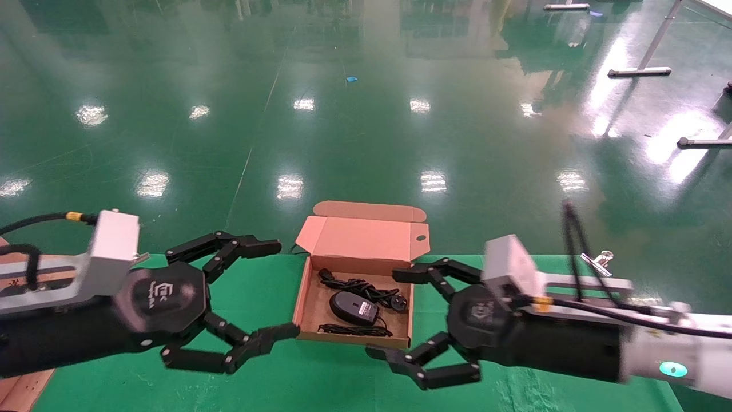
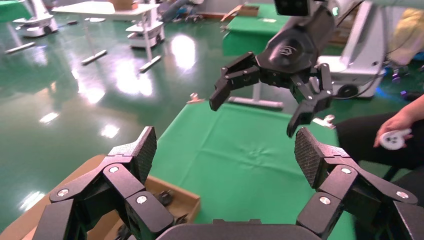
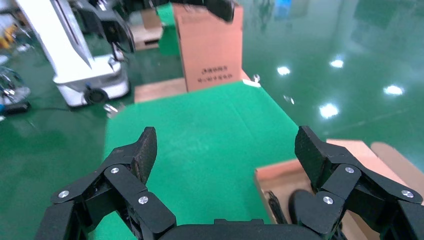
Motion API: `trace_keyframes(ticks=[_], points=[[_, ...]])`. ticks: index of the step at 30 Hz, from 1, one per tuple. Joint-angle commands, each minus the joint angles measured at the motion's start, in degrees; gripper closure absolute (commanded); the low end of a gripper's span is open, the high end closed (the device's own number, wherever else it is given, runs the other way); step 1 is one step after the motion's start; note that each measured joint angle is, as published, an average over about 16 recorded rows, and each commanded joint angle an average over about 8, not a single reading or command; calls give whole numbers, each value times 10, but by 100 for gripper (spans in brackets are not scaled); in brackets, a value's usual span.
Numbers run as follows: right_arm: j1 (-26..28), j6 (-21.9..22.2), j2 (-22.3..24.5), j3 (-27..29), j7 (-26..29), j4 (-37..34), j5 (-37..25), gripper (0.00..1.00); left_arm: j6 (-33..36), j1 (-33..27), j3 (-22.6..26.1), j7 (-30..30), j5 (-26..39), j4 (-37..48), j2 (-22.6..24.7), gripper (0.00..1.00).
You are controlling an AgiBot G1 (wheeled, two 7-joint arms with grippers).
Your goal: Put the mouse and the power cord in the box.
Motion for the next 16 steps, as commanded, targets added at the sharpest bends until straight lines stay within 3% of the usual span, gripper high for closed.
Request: trace_keyframes(ticks=[1, 16], points=[[-9, -16, 15, 18, 6, 14, 14, 0, 9, 8, -13, -12, -4, -15, -4, 0], [-72, -121, 111, 135, 45, 106, 105, 0, 67, 65, -99, -90, -30, -114, -30, 0]])
